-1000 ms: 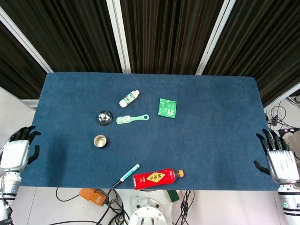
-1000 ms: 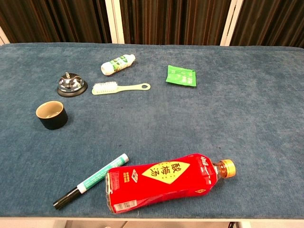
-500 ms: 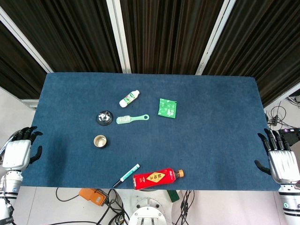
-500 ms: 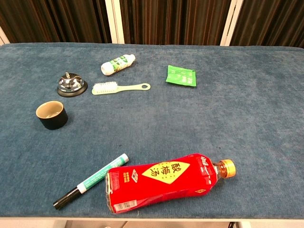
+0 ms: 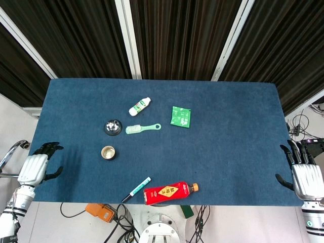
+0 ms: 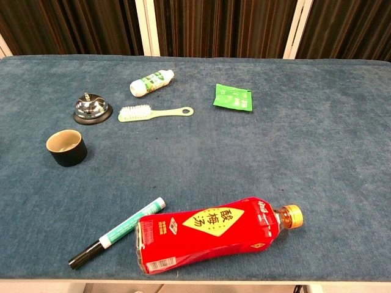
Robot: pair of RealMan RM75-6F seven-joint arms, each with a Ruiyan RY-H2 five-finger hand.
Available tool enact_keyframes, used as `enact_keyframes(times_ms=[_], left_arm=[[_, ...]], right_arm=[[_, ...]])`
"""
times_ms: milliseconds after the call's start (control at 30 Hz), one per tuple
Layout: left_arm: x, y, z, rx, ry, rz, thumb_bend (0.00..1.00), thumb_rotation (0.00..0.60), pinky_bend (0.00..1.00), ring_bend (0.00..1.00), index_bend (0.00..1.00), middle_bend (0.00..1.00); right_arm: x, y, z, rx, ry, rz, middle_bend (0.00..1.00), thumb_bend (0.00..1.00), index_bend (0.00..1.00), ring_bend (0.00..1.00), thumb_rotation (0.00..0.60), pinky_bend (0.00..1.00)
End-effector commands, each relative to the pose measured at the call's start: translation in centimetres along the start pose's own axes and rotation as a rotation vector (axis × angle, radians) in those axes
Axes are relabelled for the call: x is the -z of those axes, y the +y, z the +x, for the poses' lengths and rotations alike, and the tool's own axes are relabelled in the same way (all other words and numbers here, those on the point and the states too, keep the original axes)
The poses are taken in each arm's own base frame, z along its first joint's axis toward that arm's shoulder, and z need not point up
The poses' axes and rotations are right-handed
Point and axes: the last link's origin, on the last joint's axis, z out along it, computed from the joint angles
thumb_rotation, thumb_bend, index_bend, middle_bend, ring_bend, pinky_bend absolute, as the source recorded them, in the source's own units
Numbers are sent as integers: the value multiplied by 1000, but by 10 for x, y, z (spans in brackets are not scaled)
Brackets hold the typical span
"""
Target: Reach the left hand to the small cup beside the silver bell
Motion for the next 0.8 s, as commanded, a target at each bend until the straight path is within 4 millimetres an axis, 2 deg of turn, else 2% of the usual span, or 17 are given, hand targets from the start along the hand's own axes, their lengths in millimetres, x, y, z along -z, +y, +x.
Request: enact_keyframes(times_ms=[33, 133, 400, 800], left_arm=[[-6, 13, -7, -11, -66, -29, 231, 600, 237, 35, 141, 70], [-18, 27, -9, -33, -99, -63, 218, 600, 237, 12, 122, 39], [-50, 61, -20, -73, -122, -134, 218, 600, 237, 12, 122, 38], [-76, 97, -47, -112, -186, -182, 218, 600, 237, 26, 122, 38]], right_arm=[[2, 0, 0, -6, 2, -3, 139, 310, 217, 110, 600, 253], [0, 1, -1, -11, -3, -6, 139, 310, 220, 110, 600, 253], [-3, 0, -1, -4, -16, 0, 139, 311, 222, 110, 600, 253], [-4, 1, -1, 2, -26, 3, 139, 310, 222, 140, 600, 253]])
